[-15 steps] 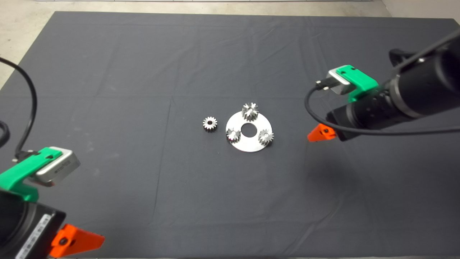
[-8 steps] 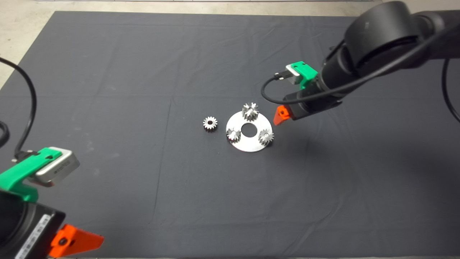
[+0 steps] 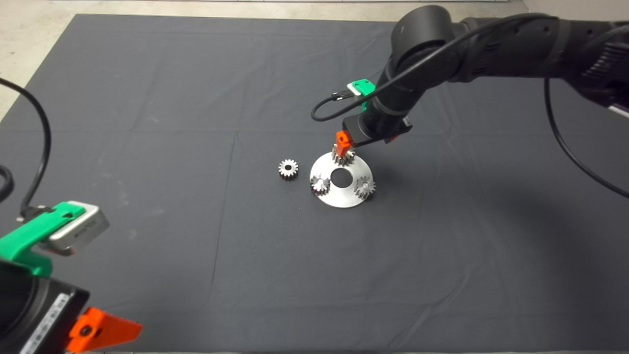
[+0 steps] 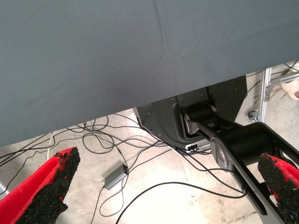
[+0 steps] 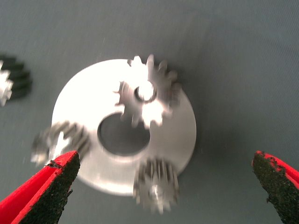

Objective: Remove an incorrectly installed larger gear and replace it with the correct smaller gear

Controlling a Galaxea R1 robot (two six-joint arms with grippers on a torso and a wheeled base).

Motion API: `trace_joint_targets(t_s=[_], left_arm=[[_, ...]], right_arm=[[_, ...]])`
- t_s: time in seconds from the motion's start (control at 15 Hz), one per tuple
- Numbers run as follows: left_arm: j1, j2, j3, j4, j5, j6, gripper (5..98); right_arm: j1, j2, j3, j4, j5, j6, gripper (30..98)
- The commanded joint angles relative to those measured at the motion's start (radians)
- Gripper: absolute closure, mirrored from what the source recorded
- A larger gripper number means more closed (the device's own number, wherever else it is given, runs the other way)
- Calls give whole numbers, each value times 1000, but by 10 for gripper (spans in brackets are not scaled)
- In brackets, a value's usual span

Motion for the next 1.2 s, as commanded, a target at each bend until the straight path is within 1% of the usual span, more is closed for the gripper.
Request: trace_joint_targets(t_s=[0.0,0.2,0.33,0.67,0.73,0.8,0.93,1.13], left_arm=[[-11,-7,16,-17,2,2,58],[-11,-22,16,-17,2,3,58],[-11,-19,16,-17,2,3,58],[-11,-21,16,-17,2,3,58],[-11,-21,16,-17,2,3,58],[-11,-21,16,-17,2,3,58],[-11,-21,16,-17,2,3,58],[-11,-19,16,-17,1,5,58]], right_arm=[[-17,62,-85,-30,14,-43,308],[-25,63,-94,-29,12,-43,308],[-39,63,-115,-29,11,-43,308],[-42,63,-138,-30,12,-47,308],[-47,63,-139,-30,15,-49,308],[-51,63,-143,-32,27,-50,308],[-59,63,-145,-32,40,-72,308],[-64,63,-161,-33,40,-80,310]])
